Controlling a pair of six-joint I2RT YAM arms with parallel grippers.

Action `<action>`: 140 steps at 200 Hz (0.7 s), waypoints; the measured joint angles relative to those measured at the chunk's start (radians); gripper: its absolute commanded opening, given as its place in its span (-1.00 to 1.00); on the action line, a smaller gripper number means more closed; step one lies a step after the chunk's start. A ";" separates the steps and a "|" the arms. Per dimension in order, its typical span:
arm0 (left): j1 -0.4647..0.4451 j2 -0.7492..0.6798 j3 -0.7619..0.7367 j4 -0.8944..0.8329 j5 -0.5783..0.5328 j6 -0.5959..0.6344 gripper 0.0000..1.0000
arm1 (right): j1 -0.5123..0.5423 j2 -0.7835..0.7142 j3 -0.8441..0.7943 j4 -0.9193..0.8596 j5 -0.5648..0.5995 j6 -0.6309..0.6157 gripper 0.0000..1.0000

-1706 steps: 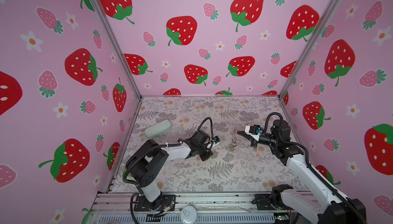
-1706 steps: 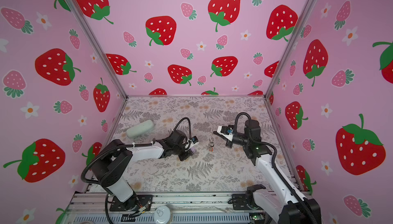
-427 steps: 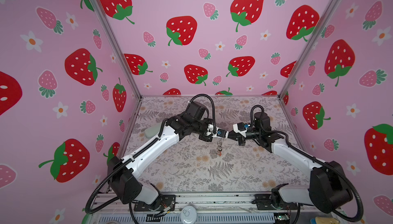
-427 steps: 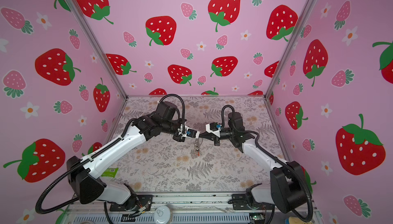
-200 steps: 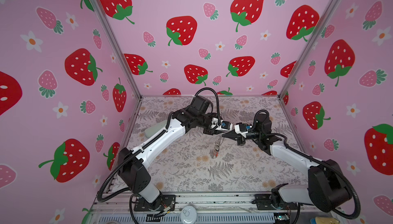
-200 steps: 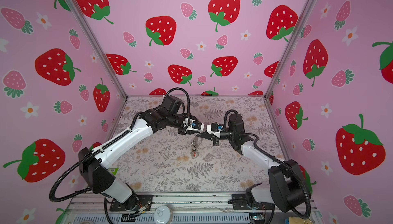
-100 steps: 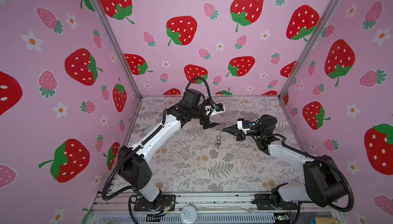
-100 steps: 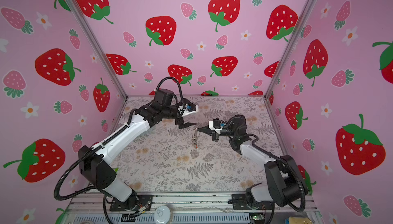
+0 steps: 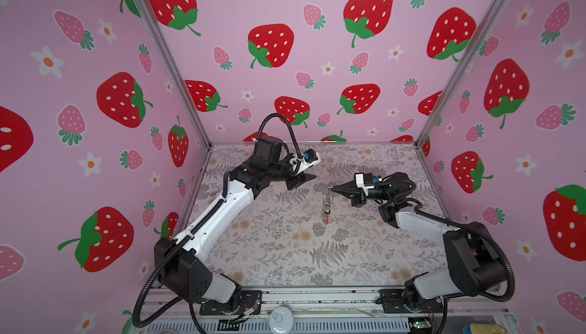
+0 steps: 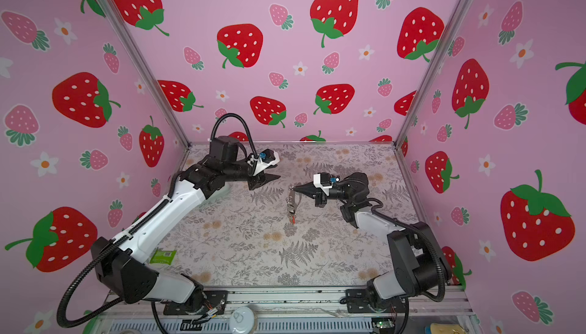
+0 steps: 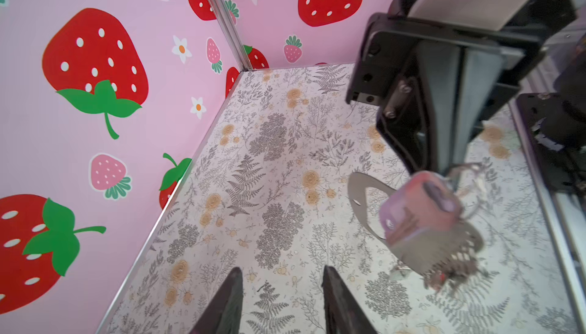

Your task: Put the keys on the keyring

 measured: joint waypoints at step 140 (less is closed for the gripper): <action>-0.129 0.001 -0.019 -0.035 0.082 -0.134 -0.54 | -0.007 0.008 0.008 -0.031 -0.004 0.080 -1.00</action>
